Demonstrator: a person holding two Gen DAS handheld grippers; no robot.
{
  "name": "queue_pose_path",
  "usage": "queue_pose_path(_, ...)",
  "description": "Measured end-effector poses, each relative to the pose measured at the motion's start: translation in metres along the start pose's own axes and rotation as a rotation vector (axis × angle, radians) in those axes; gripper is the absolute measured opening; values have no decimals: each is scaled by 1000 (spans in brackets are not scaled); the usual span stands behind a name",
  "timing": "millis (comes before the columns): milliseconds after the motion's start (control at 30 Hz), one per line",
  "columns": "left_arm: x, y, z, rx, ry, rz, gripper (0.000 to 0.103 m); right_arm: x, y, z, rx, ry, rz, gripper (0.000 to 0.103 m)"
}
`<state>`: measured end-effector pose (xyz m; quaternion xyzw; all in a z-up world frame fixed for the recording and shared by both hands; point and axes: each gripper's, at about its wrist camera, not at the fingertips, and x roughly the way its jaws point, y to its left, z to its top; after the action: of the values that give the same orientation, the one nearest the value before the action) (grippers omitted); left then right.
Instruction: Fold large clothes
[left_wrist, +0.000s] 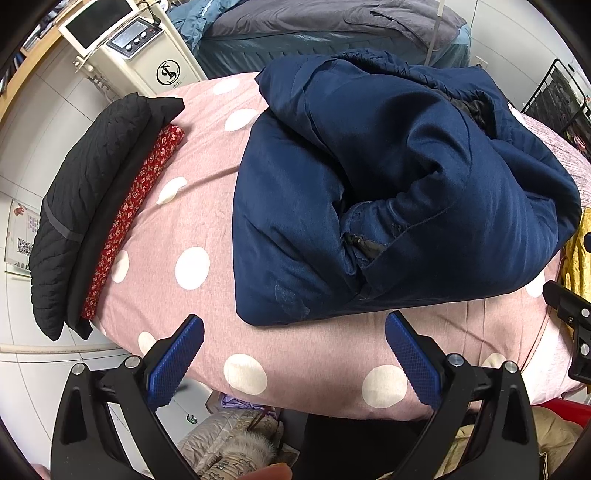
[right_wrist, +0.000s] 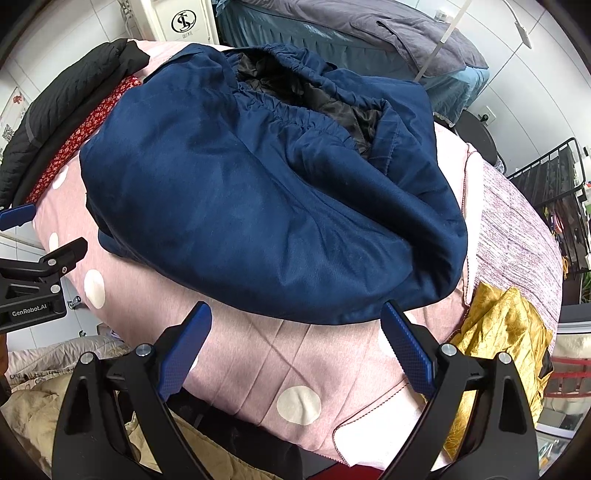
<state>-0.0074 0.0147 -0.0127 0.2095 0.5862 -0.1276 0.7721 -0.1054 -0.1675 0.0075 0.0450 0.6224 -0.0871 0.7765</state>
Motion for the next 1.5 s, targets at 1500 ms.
queue_pose_path(1500, 1, 0, -2, 8, 15, 6, 97, 1, 2, -2, -8, 8, -2, 91)
